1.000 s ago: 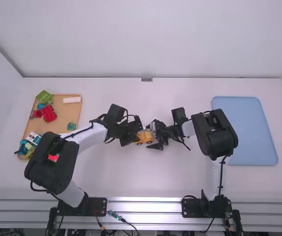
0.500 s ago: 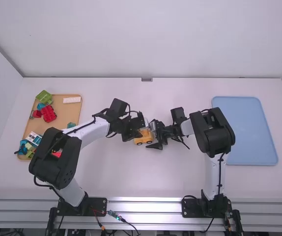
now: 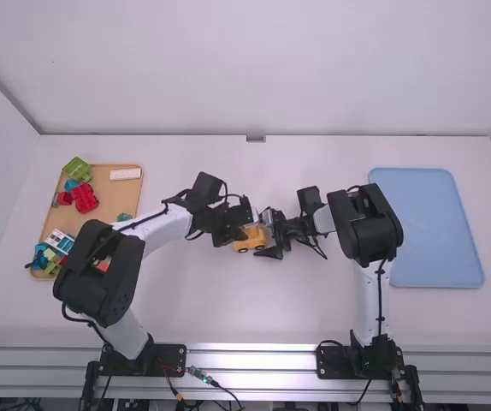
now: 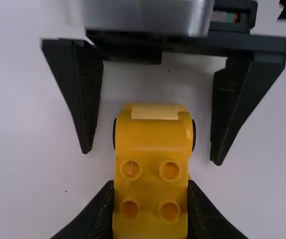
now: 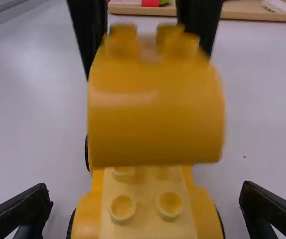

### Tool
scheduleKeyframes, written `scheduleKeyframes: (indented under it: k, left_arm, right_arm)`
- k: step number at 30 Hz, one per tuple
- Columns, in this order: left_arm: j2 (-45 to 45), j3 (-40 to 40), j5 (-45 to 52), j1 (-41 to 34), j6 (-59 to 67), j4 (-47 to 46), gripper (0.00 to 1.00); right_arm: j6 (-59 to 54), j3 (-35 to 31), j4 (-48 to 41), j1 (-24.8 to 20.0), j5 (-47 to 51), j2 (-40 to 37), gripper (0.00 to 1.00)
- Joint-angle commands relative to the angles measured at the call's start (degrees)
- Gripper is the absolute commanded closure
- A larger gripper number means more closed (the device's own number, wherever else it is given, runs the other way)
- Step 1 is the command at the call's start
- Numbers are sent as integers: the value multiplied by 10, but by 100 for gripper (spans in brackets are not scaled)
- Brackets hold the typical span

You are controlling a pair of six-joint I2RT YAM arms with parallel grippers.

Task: Assemble lego blocks to make yellow taxi

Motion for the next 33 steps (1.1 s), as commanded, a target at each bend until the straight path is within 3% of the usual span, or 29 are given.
scheduleKeyframes:
  k: [1,10,23,33]
  left_arm:
    - [17,-7,6,0,6,1,99]
    - [26,-7,3,0,3,17,99]
    - [26,-7,3,-9,-7,17,99]
    - [43,-7,3,-11,-9,29,99]
  right_arm:
    - [6,9,-1,0,-14,7,7]
    - [2,9,-14,0,-12,7,31]
    - [9,9,-17,0,2,7,44]
    - [9,9,-19,1,2,7,46]
